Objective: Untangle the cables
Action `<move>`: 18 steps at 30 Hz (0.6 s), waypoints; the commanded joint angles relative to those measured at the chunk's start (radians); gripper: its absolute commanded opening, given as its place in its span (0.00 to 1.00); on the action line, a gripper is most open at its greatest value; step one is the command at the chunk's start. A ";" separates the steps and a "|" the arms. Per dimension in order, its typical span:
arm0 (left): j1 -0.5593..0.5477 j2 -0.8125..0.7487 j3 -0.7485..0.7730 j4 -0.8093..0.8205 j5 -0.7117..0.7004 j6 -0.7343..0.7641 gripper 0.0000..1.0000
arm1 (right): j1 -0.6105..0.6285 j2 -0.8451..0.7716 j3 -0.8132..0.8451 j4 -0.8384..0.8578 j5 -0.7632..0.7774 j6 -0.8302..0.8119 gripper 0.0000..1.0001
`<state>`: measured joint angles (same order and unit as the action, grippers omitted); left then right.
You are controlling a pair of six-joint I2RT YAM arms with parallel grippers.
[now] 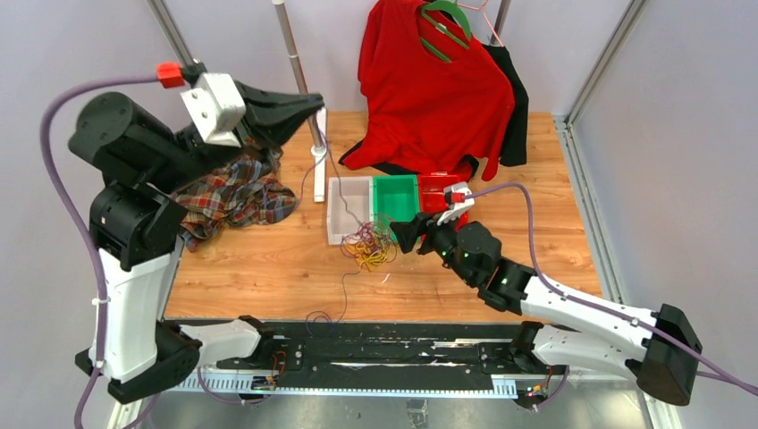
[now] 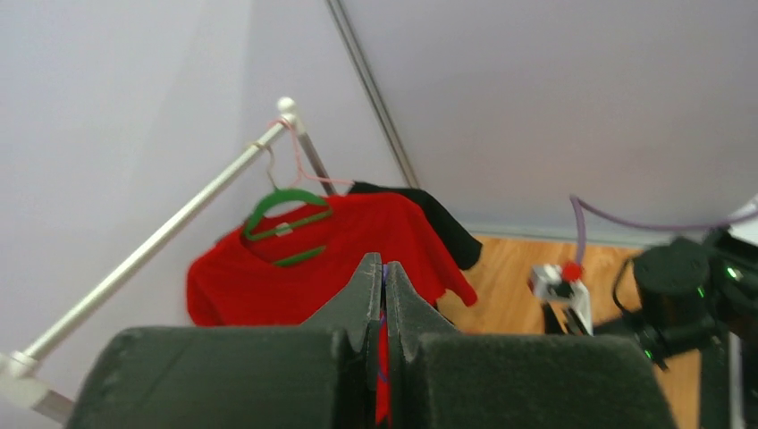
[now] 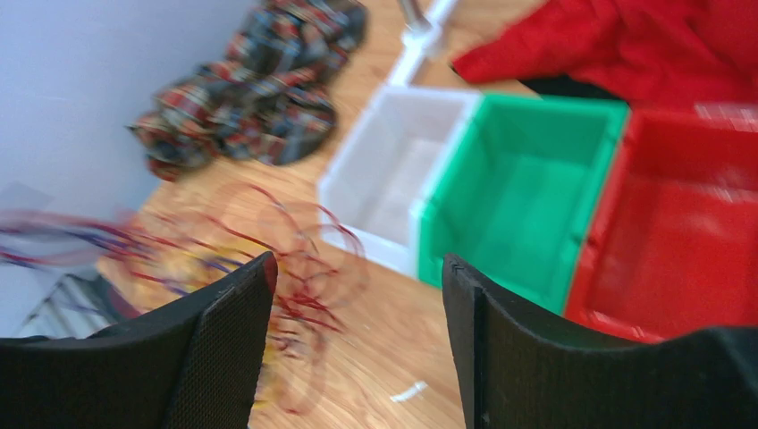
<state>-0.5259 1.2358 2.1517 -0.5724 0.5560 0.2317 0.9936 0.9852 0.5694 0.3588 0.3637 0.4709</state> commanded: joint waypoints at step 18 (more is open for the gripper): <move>-0.003 -0.182 -0.333 -0.058 0.101 0.007 0.00 | 0.134 0.321 0.406 0.171 -0.453 -0.284 0.70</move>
<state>-0.5259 1.0801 1.8267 -0.6426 0.6304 0.2321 1.1072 1.2503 0.8913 0.4557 -0.0269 0.2287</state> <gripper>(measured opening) 0.018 0.702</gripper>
